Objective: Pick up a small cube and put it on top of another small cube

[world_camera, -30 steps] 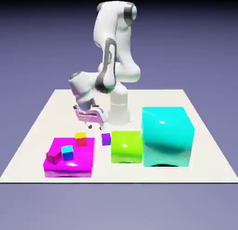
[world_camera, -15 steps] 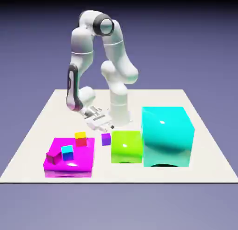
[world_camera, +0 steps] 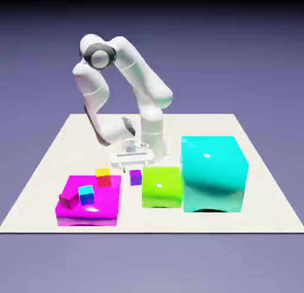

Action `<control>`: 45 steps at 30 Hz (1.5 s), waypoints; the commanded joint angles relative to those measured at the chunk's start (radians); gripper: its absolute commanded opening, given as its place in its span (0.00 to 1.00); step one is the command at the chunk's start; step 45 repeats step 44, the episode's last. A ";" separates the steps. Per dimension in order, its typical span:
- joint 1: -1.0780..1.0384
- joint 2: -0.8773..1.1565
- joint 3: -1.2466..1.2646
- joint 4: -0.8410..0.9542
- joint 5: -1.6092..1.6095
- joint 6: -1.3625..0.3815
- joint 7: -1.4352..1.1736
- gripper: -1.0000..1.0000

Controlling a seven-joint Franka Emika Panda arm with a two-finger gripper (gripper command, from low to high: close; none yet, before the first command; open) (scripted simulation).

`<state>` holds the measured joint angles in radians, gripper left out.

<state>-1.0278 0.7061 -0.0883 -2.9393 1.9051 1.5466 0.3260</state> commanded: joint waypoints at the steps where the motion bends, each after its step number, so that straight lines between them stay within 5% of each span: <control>1: 0.004 0.009 0.016 0.007 0.019 -0.001 -0.002 0.50; 2: 0.004 0.009 0.016 0.007 0.019 -0.001 -0.002 0.00; 9: -0.048 -0.115 -0.169 -0.077 -0.242 0.011 0.006 0.00; 27: 0.579 -0.153 -0.563 0.561 -0.831 -0.385 0.370 0.00; 35: 0.865 -0.059 -0.826 0.818 -0.764 -0.501 0.705 0.00; 40: 0.953 -0.059 -0.794 0.732 -0.690 -0.418 0.692 0.00; 41: 0.953 -0.059 -0.794 0.732 -0.690 -0.418 0.692 1.00; 45: 0.889 -0.057 -0.825 0.805 -0.745 -0.485 0.710 1.00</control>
